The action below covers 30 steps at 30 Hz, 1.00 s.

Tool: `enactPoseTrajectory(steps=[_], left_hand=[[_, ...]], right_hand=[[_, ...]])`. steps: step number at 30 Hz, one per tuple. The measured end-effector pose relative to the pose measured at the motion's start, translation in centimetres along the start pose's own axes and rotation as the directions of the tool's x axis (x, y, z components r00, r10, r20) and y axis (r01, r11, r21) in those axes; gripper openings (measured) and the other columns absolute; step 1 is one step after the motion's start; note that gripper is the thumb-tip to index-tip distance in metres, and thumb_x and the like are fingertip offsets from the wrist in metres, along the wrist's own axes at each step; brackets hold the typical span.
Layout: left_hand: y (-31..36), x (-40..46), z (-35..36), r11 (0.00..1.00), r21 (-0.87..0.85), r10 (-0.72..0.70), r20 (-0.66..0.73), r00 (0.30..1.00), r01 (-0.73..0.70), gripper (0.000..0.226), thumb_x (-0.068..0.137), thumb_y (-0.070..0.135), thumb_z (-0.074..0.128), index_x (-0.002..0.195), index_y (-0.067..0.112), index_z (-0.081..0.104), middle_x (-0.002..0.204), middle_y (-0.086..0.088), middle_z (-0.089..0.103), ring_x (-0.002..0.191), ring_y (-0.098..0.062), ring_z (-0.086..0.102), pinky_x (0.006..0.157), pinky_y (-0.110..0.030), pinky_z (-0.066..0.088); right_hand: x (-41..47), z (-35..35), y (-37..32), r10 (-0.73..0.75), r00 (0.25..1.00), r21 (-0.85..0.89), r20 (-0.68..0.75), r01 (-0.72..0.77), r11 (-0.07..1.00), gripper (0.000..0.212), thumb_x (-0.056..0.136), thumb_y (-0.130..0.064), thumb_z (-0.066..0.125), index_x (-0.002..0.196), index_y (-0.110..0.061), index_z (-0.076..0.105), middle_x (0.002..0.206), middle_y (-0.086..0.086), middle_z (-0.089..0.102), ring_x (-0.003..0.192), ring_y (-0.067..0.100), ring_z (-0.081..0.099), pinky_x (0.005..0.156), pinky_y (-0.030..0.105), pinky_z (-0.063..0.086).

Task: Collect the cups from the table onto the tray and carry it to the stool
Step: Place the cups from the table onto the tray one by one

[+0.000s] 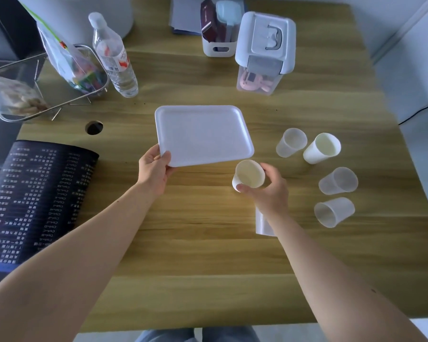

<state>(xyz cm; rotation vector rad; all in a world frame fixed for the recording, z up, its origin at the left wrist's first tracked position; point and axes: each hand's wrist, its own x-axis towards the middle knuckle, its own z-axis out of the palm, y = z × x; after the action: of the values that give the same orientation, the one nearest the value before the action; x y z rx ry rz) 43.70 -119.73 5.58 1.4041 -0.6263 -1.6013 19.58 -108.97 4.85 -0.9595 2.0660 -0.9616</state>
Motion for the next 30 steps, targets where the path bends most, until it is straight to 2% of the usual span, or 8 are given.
enactPoseTrajectory(steps=[3,6,11,17,20,23,30], left_hand=[[-0.5,-0.3,0.2,1.000,0.019,0.007,0.012,1.000,-0.008,0.036,0.092,-0.003,0.049,0.122,0.012,0.062,0.103,0.001,0.070,0.101,-0.015,0.067,0.084,-0.028,0.057],[-1.3,-0.8,0.5,0.999,0.035,0.007,0.021,1.000,-0.008,0.033,0.091,-0.003,0.050,0.108,0.020,0.066,0.094,0.005,0.073,0.099,-0.015,0.068,0.086,-0.030,0.056],[-3.0,-2.2,1.1,0.998,0.056,-0.021,0.060,0.998,0.018,0.034,0.092,-0.001,0.050,0.097,0.026,0.068,0.089,0.004,0.071,0.095,-0.015,0.067,0.088,-0.031,0.054],[-5.0,-4.6,2.0,0.997,0.007,-0.073,0.106,0.992,0.073,0.032,0.094,-0.002,0.050,0.100,0.024,0.067,0.092,0.002,0.073,0.088,-0.012,0.069,0.079,-0.025,0.058],[-6.0,-5.5,2.2,0.995,-0.003,-0.102,0.140,0.985,0.104,0.032,0.094,-0.001,0.051,0.102,0.026,0.067,0.092,0.002,0.075,0.088,-0.012,0.071,0.079,-0.026,0.057],[-6.6,-6.2,2.2,0.993,-0.011,-0.110,0.182,0.977,0.114,0.032,0.094,0.000,0.051,0.104,0.025,0.068,0.093,0.001,0.075,0.090,-0.013,0.071,0.082,-0.027,0.057],[-7.6,-6.5,2.4,0.986,-0.029,-0.152,0.222,0.963,0.163,0.032,0.094,0.001,0.054,0.120,0.017,0.064,0.104,-0.003,0.074,0.095,-0.016,0.070,0.080,-0.026,0.056]], right_hand=[[-0.1,-1.2,-0.4,-0.028,0.999,0.009,-0.025,0.028,1.000,0.075,0.047,-0.051,0.087,0.116,-0.036,0.061,0.114,-0.017,0.065,0.119,0.016,0.054,0.097,0.044,0.050],[-0.2,-2.2,-0.8,-0.053,0.998,0.009,-0.040,0.054,0.999,0.070,0.047,-0.054,0.088,0.110,-0.037,0.064,0.111,-0.015,0.068,0.116,0.017,0.058,0.093,0.044,0.053],[0.1,-2.8,-1.8,-0.078,0.996,0.030,-0.038,0.079,0.996,0.067,0.049,-0.044,0.090,0.111,-0.035,0.065,0.110,-0.015,0.068,0.113,0.009,0.060,0.093,0.038,0.053],[1.4,-0.2,-5.1,-0.153,0.988,0.075,0.011,0.152,0.985,0.070,0.055,-0.035,0.091,0.119,-0.028,0.064,0.114,-0.016,0.065,0.113,0.003,0.058,0.100,0.030,0.048],[2.1,1.5,-6.8,-0.174,0.984,0.097,0.034,0.170,0.981,0.075,0.059,-0.034,0.091,0.127,-0.025,0.059,0.114,-0.020,0.058,0.117,0.004,0.053,0.101,0.024,0.043],[2.8,3.0,-7.3,-0.169,0.984,0.097,0.058,0.163,0.982,0.077,0.057,-0.042,0.089,0.126,-0.031,0.057,0.124,-0.011,0.060,0.123,0.009,0.050,0.105,0.031,0.041],[3.4,4.1,-7.0,-0.125,0.990,0.077,0.069,0.120,0.990,0.089,0.046,-0.057,0.082,0.127,-0.031,0.057,0.124,-0.008,0.061,0.126,0.014,0.049,0.105,0.039,0.044]])
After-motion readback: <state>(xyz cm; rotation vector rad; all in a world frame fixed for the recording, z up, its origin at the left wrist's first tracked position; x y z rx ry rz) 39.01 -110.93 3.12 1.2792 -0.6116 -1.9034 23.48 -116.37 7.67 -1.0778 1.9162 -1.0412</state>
